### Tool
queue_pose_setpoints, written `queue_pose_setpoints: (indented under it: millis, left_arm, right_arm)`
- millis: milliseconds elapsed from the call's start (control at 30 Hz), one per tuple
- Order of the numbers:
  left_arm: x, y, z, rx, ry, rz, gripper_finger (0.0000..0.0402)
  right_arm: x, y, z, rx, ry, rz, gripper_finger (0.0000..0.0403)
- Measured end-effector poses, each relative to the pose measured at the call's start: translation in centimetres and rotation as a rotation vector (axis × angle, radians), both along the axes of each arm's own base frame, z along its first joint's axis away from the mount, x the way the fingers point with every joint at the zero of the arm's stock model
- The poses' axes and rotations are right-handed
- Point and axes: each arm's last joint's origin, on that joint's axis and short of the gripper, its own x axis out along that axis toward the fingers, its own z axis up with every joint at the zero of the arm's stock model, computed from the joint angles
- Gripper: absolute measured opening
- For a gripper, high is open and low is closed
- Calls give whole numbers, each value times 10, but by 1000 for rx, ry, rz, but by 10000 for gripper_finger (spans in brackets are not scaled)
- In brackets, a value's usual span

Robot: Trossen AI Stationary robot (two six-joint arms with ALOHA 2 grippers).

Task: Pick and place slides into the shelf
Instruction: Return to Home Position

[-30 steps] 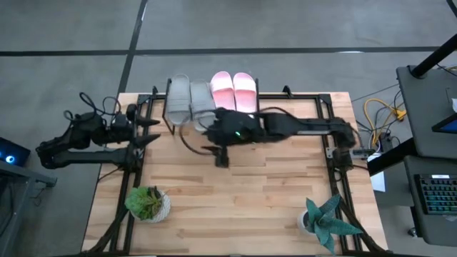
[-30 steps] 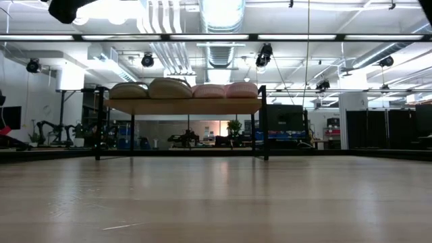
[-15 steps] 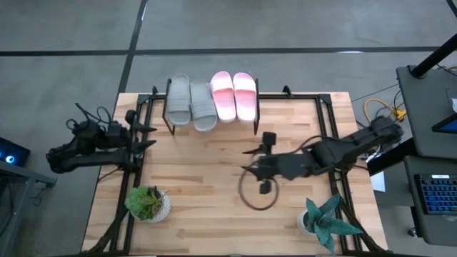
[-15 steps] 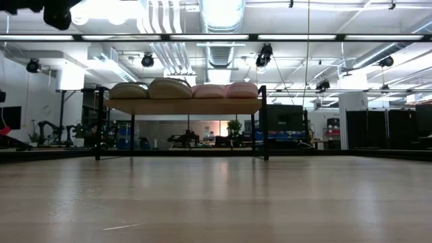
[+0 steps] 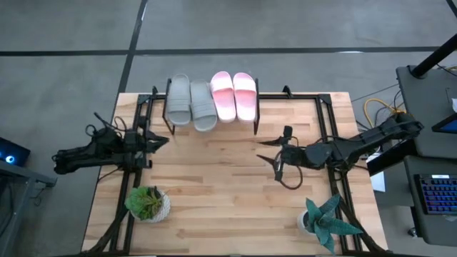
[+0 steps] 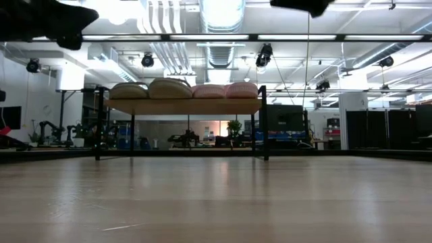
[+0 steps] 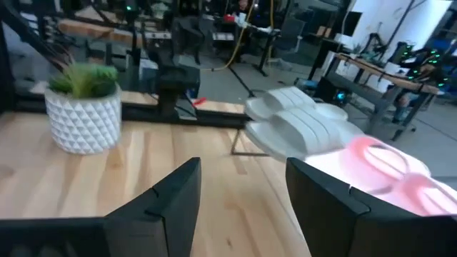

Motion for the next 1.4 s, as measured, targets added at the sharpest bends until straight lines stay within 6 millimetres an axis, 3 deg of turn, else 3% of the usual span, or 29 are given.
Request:
queue_pose_setpoints:
  millis: [133,333,600,767,1133,1267,1400]
  left_arm:
    - [6,3,-16,34,20,81,10]
    - [11,6,-32,8,78,190,10]
    - [18,8,-64,-50,138,204,10]
    - [19,8,-67,-63,120,210,10]
    - [18,8,-66,-17,131,225,10]
    - [18,8,-66,-16,131,232,10]
    - [18,8,-66,-16,131,232,10]
  right_arm:
    - [-9,-10,-15,-19,-6,-28,196]
    - [-12,-29,-19,-12,-15,-90,196]
    - [-7,-48,-26,54,-11,21,196]
    - [-11,-58,-44,20,24,-7,196]
    - [-36,-90,-91,89,-86,-10,195]
    - [-51,-89,-97,23,-86,-5,171]
    - [-73,-87,-106,24,-106,-6,104]
